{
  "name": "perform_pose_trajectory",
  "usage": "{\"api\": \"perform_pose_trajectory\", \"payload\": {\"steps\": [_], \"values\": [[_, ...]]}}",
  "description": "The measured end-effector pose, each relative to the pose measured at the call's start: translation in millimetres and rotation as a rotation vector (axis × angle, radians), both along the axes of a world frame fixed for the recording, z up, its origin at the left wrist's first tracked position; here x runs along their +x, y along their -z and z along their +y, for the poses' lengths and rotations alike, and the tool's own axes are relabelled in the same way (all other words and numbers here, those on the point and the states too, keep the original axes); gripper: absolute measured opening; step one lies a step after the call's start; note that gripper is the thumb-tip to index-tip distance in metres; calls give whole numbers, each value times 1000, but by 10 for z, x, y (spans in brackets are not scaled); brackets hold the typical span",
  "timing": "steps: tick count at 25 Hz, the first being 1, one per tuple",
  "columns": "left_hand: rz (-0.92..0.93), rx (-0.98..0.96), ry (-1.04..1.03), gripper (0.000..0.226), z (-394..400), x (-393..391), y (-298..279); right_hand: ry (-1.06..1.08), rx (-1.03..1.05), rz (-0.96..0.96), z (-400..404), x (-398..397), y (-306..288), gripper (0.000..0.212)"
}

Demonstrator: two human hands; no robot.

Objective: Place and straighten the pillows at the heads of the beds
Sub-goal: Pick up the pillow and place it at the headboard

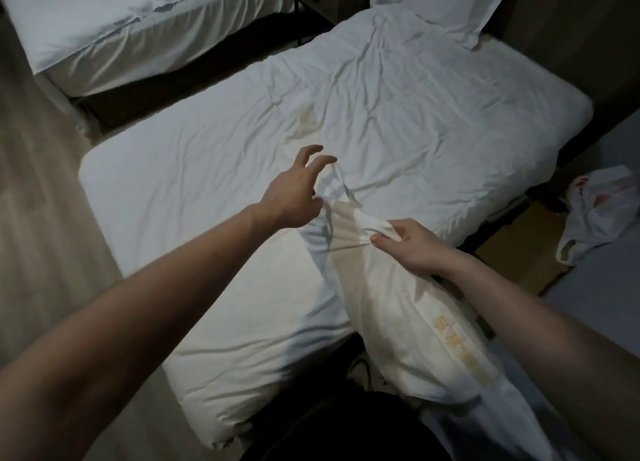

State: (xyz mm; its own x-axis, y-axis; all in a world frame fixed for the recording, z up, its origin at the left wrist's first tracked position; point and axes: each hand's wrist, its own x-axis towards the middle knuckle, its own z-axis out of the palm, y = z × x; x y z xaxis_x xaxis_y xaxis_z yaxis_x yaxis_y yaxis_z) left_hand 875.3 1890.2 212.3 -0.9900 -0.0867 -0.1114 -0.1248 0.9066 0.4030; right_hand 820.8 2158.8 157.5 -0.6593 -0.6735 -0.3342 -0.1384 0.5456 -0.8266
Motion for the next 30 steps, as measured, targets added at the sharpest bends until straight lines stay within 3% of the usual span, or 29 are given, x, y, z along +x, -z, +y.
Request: {"api": "perform_pose_trajectory", "payload": {"steps": [2, 8, 13, 19, 23, 25, 28, 30], "values": [[-88, -70, 54, 80, -6, -138, -22, -11, 10, -4, 98, -70, -115, 20], [-271, -111, 121, 65, -175, -230, 157, -18, 33, -12, 198, -166, -500, 17], [-144, 75, 200, 70, -311, -295, 170, 4, 88, 67, 193, -176, -657, 12], [-302, 24, 321, 72, -130, -651, 26, 66, 90, 156, 280, -277, -946, 14], [-207, 41, 320, 76, -10, -793, -104, 36, 70, 190, 350, -445, -1103, 18], [-234, -4, 326, 57, 35, -934, -172, 27, 71, 187, 404, -574, -1141, 17], [-239, -60, 276, 9, 33, -1180, -224, 15, 89, 223, 523, -869, -1103, 23], [-173, 16, 219, 15, 22, -1341, -220, -3, 90, 214, 632, -1109, -1040, 27]]}}
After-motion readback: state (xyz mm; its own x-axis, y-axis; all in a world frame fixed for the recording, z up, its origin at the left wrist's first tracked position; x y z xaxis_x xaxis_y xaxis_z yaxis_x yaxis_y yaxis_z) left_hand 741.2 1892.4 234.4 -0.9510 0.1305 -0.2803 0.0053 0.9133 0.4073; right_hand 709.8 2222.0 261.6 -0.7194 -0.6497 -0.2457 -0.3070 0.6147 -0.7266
